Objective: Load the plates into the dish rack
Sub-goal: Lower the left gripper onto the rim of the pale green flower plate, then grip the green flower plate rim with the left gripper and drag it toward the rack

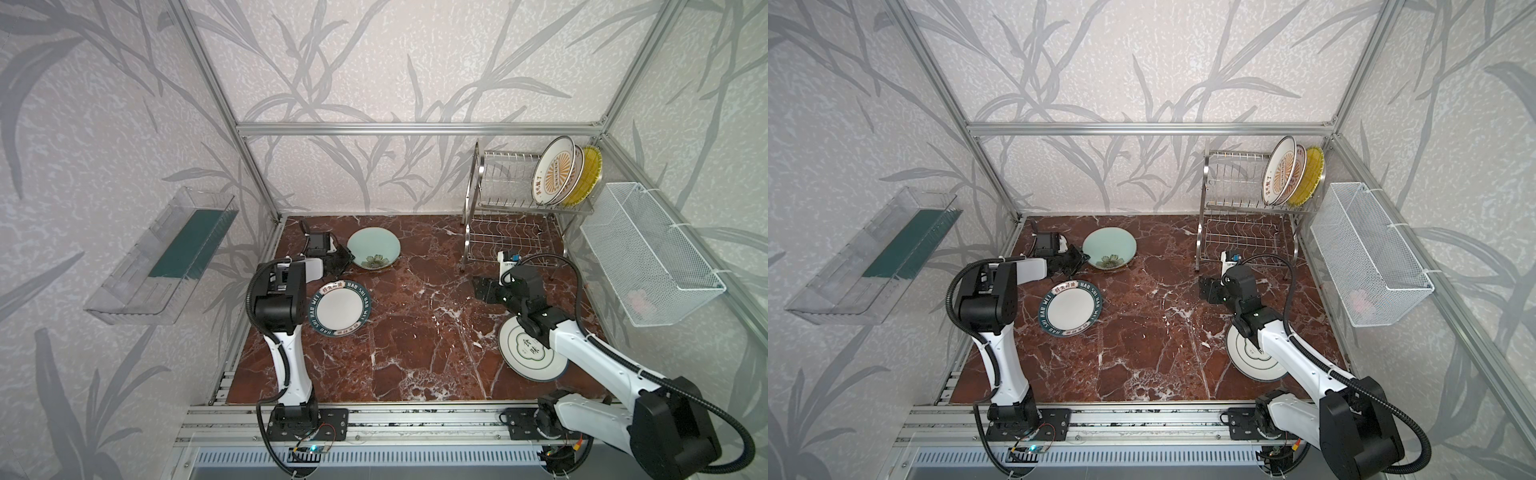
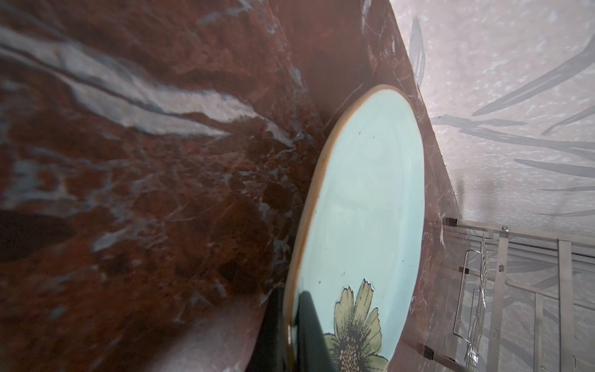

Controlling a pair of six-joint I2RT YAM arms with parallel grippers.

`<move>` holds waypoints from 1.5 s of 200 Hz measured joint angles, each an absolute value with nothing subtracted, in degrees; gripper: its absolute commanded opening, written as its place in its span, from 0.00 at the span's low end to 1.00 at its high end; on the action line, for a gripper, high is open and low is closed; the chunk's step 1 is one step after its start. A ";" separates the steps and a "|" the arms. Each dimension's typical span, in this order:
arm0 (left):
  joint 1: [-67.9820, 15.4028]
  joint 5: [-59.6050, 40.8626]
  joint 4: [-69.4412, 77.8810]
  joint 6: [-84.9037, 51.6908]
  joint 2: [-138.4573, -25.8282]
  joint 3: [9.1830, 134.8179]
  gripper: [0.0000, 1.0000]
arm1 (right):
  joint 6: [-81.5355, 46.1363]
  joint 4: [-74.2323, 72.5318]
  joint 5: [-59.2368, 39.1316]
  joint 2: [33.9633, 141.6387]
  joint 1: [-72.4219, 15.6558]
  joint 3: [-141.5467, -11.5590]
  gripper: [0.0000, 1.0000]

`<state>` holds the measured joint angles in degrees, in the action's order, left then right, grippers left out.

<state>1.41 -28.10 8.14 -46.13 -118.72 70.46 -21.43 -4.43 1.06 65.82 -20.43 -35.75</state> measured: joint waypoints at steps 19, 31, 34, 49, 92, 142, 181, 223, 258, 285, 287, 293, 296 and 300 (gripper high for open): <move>1.41 -28.75 8.67 -46.44 -118.72 70.41 0.00 | -21.43 -4.40 1.08 65.82 -20.43 -35.75 0.84; 1.41 -29.32 9.21 -46.81 -118.72 70.24 0.00 | -21.41 -4.40 1.15 65.82 -20.43 -35.75 0.84; 1.41 -29.43 9.37 -46.87 -118.72 70.17 0.00 | -21.41 -4.40 1.23 65.84 -20.43 -35.75 0.84; 1.41 -30.24 10.35 -47.48 -118.72 69.60 0.00 | -21.37 -4.40 1.52 65.82 -20.43 -35.75 0.84; 1.41 -33.15 12.60 -48.73 -118.72 68.34 0.00 | -21.19 -4.38 2.07 65.82 -20.43 -35.75 0.84; 1.19 -36.27 15.35 -49.78 -118.72 66.57 0.00 | -21.21 -4.38 2.11 65.82 -20.43 -35.75 0.84; 0.84 -38.24 16.99 -50.15 -118.69 65.06 0.00 | -21.47 -4.38 1.98 65.84 -20.43 -35.75 0.83; -0.01 -40.07 19.25 -50.76 -118.58 63.59 0.00 | -22.74 -4.56 0.95 66.22 -20.43 -35.75 0.83; -0.99 -41.52 19.35 -50.54 -118.58 63.51 0.00 | -23.99 -5.52 -0.19 67.13 -20.43 -35.75 0.83; -1.72 -42.76 19.33 -50.11 -118.58 63.46 0.00 | -24.97 -6.33 -1.23 67.66 -20.08 -35.75 0.83; -1.76 -42.89 19.33 -50.06 -118.58 63.46 0.00 | -25.08 -6.35 -1.32 67.68 -20.05 -35.75 0.83; -1.91 -43.22 19.33 -49.98 -118.58 63.46 0.00 | -25.28 -6.50 -1.63 67.75 -19.97 -35.75 0.83; -1.96 -43.35 19.33 -49.98 -118.58 63.46 0.00 | -25.36 -6.59 -1.63 67.81 -19.92 -35.75 0.83; -2.02 -43.57 19.33 -49.93 -118.58 63.46 0.00 | -25.47 -6.72 -1.83 67.88 -19.86 -35.75 0.83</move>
